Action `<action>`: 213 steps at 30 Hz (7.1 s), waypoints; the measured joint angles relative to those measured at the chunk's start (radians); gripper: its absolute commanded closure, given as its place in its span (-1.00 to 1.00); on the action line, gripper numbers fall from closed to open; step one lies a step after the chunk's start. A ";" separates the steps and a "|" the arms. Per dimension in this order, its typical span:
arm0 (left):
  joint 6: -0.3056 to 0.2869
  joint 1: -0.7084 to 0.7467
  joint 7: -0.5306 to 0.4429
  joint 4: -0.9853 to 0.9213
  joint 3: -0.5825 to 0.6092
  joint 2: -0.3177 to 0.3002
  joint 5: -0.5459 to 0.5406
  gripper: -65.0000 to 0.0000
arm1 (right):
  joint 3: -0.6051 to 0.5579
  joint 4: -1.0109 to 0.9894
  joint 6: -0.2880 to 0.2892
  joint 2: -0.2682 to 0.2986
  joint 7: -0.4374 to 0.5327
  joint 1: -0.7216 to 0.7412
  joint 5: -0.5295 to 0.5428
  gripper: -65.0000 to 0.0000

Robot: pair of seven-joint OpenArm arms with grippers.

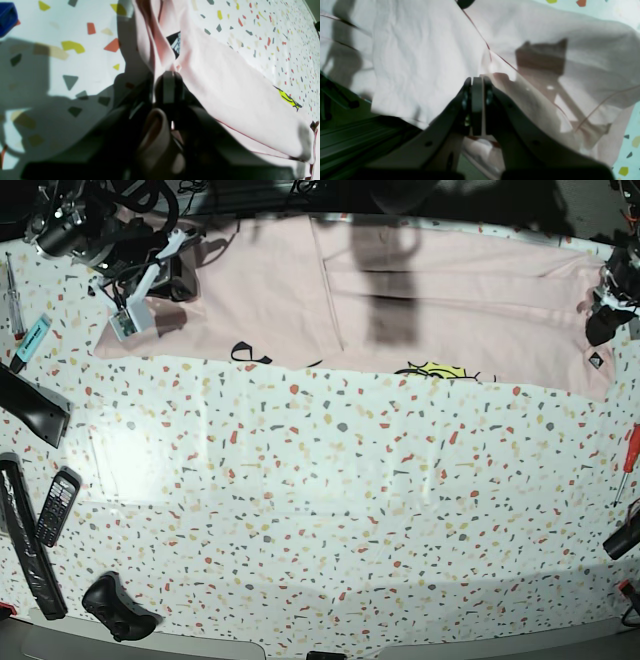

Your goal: Fold the T-shirt properly

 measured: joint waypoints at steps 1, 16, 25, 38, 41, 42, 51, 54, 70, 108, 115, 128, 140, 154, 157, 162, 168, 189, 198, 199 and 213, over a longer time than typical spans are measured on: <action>0.000 0.000 -0.006 0.000 0.000 0.000 0.000 1.00 | 0.000 0.000 0.000 0.000 0.000 0.000 0.000 1.00; 0.006 -0.085 0.004 -0.004 -0.134 -0.074 0.018 1.00 | 0.000 0.000 0.000 0.003 0.000 0.076 0.003 1.00; 0.022 -0.018 0.294 0.147 -0.151 -0.018 -0.371 1.00 | 0.000 0.000 0.000 0.002 -0.003 0.116 0.003 1.00; 0.016 0.078 0.319 0.590 0.005 0.331 -0.344 1.00 | 0.000 0.000 0.000 0.000 -0.003 0.128 0.003 1.00; 0.016 0.092 0.334 0.589 0.101 0.380 -0.279 1.00 | 0.000 0.000 0.000 0.000 -0.003 0.127 0.003 1.00; 0.016 0.098 0.333 0.589 0.127 0.396 -0.274 1.00 | 0.000 0.000 0.000 0.000 -0.003 0.127 0.003 1.00; 0.017 0.124 0.282 0.589 0.273 0.438 -0.108 1.00 | 0.000 0.000 0.000 0.003 -0.003 0.127 0.003 1.00; 0.016 0.118 0.267 0.589 0.300 0.438 -0.016 1.00 | 0.000 0.000 0.000 0.002 0.000 0.128 0.003 1.00; 0.016 0.019 0.262 0.698 0.347 0.397 0.014 0.11 | 0.000 0.000 0.000 0.003 0.000 0.145 0.003 1.00; 0.087 0.021 -0.027 0.439 0.019 0.083 0.404 0.11 | -0.003 -0.313 0.003 0.061 -0.154 0.131 0.157 -0.03; 0.086 0.021 -0.026 0.439 0.019 0.084 0.404 0.11 | -0.066 -0.314 0.003 0.028 -0.109 0.130 0.156 0.73; 0.086 0.022 -0.026 0.439 0.019 0.049 0.401 0.11 | 0.097 -0.195 0.003 0.031 -0.170 0.161 0.236 1.00; 0.083 0.023 0.004 0.439 0.019 0.050 0.401 0.11 | -0.198 -0.042 0.010 -0.084 -0.171 0.163 0.473 1.00; 0.087 0.025 0.004 0.434 0.019 0.049 0.401 0.11 | -0.685 -0.031 -0.024 -0.321 0.017 0.316 0.064 1.00; 0.083 0.025 0.004 0.434 0.020 0.050 0.401 0.11 | -0.753 -0.032 -0.052 -0.318 0.077 0.314 -0.001 1.00; 0.084 0.025 0.004 0.434 0.020 0.050 0.401 0.11 | -0.829 -0.038 -0.058 -0.319 0.135 0.316 -0.024 1.00; 0.084 0.025 0.004 0.434 0.020 0.050 0.401 0.11 | -0.837 -0.139 -0.059 -0.319 0.188 0.344 -0.046 1.00; 0.068 0.025 0.011 0.434 0.020 0.050 0.353 0.26 | -0.855 -0.266 -0.006 -0.319 0.099 0.559 -0.007 0.36; 0.004 0.025 0.456 0.434 0.020 0.049 -0.087 1.00 | -0.642 -0.266 -0.005 -0.319 -0.105 0.630 -0.175 1.00; 0.004 0.026 0.499 0.434 0.020 0.050 -0.124 1.00 | -0.624 -0.266 -0.004 -0.314 -0.104 0.632 -0.170 1.00; 0.004 0.263 0.641 0.617 0.021 0.044 -0.315 1.00 | -0.581 -0.381 -0.004 -0.154 0.025 0.637 -0.213 1.00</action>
